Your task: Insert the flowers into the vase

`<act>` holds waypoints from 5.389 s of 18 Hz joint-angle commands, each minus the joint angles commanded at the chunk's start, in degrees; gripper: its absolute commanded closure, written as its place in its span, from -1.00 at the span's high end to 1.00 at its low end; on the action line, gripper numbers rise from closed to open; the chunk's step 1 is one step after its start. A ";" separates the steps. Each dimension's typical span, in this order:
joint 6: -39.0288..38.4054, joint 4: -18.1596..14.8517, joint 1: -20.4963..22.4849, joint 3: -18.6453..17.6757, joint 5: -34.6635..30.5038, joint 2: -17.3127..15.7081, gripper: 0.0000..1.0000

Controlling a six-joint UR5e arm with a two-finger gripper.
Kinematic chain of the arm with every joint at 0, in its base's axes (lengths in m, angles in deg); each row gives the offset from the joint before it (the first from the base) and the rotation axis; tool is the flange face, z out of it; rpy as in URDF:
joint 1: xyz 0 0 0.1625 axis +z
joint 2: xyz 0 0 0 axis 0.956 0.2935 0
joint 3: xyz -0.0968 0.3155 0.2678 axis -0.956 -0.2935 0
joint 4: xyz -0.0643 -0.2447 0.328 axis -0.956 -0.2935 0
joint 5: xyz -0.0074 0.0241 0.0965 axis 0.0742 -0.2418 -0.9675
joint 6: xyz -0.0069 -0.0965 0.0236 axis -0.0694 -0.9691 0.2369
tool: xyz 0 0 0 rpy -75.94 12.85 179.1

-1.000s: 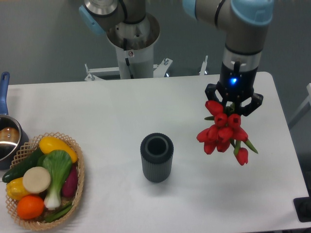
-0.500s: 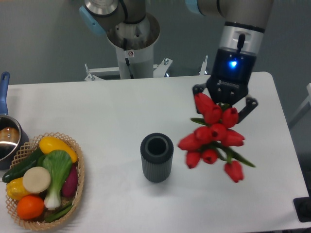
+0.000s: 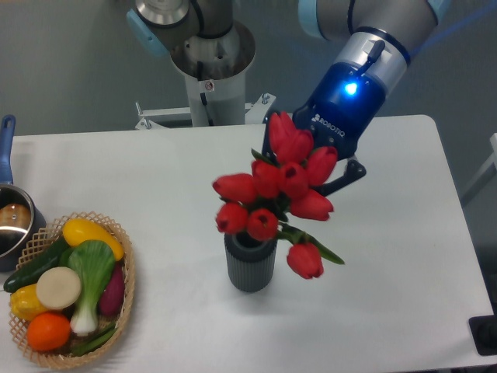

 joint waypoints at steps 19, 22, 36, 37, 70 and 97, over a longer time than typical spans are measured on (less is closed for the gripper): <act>10.02 0.36 3.79 -14.24 2.66 -3.51 -0.93; 10.20 0.36 3.79 -15.21 2.66 -3.51 -0.93; 15.47 0.36 3.35 -23.92 -0.40 -2.81 0.00; 15.56 0.36 3.35 -23.92 -2.07 -2.81 0.11; 16.61 0.27 2.56 -23.74 -17.91 0.80 1.00; 29.62 0.01 5.73 -23.12 -74.24 -5.53 1.00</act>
